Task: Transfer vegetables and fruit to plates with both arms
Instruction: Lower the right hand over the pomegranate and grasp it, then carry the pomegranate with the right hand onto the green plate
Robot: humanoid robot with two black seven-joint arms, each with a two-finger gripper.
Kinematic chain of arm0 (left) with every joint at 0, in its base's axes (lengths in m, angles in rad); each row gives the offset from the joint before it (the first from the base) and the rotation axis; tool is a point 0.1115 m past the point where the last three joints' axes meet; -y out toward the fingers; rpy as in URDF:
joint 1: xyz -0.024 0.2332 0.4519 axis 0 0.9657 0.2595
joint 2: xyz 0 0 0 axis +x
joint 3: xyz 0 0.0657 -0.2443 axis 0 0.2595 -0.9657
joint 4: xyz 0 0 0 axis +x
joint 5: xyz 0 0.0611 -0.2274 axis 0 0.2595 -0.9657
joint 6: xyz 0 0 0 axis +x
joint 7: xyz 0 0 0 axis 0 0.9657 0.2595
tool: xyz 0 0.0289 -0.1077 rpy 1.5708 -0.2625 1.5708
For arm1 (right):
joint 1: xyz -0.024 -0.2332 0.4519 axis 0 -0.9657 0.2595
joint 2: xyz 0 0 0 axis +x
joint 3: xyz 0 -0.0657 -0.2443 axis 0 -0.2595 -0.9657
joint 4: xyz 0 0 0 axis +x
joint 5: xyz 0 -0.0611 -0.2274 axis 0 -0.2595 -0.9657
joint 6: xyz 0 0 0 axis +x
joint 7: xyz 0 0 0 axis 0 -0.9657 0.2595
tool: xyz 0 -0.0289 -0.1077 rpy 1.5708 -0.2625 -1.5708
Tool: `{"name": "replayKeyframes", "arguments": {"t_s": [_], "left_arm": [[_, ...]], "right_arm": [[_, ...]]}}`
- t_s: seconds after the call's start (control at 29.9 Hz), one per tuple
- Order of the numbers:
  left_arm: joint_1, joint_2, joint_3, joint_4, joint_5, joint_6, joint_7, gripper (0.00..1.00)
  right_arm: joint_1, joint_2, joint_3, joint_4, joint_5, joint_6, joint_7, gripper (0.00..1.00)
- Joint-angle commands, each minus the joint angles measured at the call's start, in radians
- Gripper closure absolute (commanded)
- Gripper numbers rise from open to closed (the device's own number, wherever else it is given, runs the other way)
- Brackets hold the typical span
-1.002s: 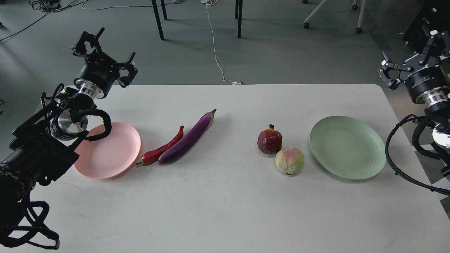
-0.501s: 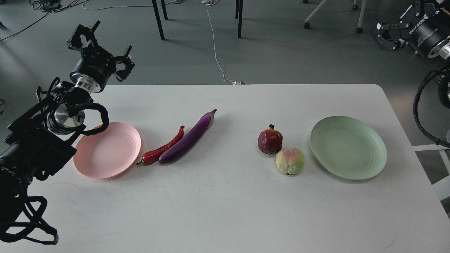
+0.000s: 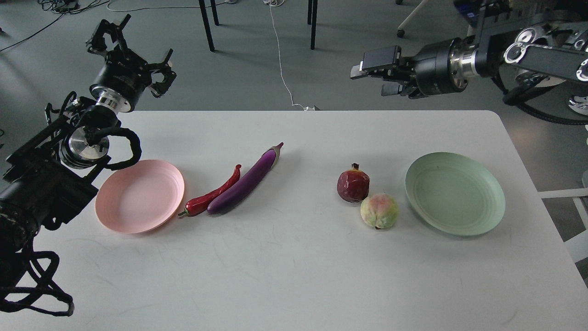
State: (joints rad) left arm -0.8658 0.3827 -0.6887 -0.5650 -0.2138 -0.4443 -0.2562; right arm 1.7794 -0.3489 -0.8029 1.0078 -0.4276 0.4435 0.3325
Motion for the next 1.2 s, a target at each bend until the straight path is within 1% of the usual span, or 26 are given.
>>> {"name": "replayKeyframes", "arguments": {"t_s": [0.0,0.13,0.2,0.3,0.43,0.7,0.84,0.97,1.17], "left_arm": [[0.002,0.013,0.000,0.000,-0.001,0.001,-0.001,0.02],[-0.001,0.012,0.000,0.000,0.001,-0.004,-0.001,0.02],[-0.001,0.013,0.003,0.000,0.004,-0.007,-0.001,0.02],[-0.002,0.015,0.000,0.008,0.004,-0.007,-0.001,0.02],[-0.010,0.013,0.000,0.008,0.004,-0.005,-0.003,0.02],[-0.010,0.018,0.006,0.014,0.004,-0.007,-0.001,0.02],[-0.010,0.018,0.011,0.046,0.007,-0.007,0.000,0.02],[-0.010,0.019,0.011,0.050,0.008,-0.007,0.000,0.02],[-0.009,0.019,0.011,0.050,0.007,-0.007,-0.003,0.02]], "right_arm": [[0.006,0.137,-0.116,-0.005,-0.054,-0.031,0.000,0.04],[-0.009,0.263,-0.246,-0.027,-0.089,-0.058,0.006,0.07],[-0.029,0.307,-0.298,-0.050,-0.094,-0.081,0.020,0.07],[-0.066,0.349,-0.347,-0.086,-0.096,-0.101,0.023,0.07],[-0.104,0.349,-0.381,-0.120,-0.109,-0.127,0.022,0.07],[-0.170,0.349,-0.371,-0.173,-0.094,-0.137,0.022,0.07],[-0.212,0.349,-0.364,-0.196,-0.089,-0.140,0.023,0.08],[-0.233,0.349,-0.357,-0.210,-0.063,-0.140,0.025,0.16],[-0.218,0.349,-0.355,-0.212,-0.066,-0.135,0.025,0.39]]}}
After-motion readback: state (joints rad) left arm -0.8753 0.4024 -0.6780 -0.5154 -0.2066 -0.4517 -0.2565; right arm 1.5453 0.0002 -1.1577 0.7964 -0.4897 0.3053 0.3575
